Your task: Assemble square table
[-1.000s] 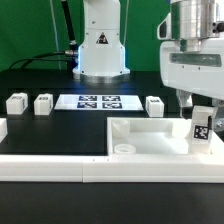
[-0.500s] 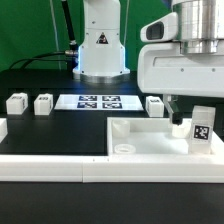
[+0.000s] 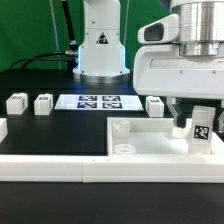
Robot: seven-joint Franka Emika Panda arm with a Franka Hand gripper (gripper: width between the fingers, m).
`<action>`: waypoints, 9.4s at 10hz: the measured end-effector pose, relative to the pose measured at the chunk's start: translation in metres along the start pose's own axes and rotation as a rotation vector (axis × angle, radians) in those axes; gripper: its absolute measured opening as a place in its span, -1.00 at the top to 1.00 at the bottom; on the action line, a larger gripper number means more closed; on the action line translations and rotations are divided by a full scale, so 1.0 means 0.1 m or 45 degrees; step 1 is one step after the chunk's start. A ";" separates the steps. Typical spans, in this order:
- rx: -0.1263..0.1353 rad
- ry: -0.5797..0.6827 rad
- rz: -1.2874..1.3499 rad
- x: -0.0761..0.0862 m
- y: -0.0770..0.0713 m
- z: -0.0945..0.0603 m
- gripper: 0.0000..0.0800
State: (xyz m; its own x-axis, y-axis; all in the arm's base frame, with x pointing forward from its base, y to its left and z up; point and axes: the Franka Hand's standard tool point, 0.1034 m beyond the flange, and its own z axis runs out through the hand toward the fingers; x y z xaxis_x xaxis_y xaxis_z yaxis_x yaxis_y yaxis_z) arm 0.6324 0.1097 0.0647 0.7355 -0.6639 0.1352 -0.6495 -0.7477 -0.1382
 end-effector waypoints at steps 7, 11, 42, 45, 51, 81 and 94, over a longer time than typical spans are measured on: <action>-0.041 0.023 0.264 0.11 0.16 0.00 0.19; -0.041 0.023 0.261 0.12 0.16 0.00 -0.40; -0.018 -0.065 -0.880 -0.76 0.69 -0.30 -0.62; -0.031 -0.110 -0.894 -0.79 0.73 -0.32 -0.62; -0.078 -0.200 -0.838 -0.99 1.09 -0.17 -0.62; -0.407 -1.352 -0.510 -1.70 1.75 -0.07 -0.62; -0.442 -1.395 -0.435 -1.84 1.83 0.06 0.28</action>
Offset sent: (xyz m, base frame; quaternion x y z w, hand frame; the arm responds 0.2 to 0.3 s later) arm 0.0077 0.0046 -0.0014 -0.0080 -0.0056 0.1400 0.9901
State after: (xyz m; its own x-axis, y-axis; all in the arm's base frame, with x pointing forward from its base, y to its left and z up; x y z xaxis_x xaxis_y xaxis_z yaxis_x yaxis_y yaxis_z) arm 0.3797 0.0949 0.0085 0.5439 -0.1918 -0.8169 -0.2822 -0.9586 0.0371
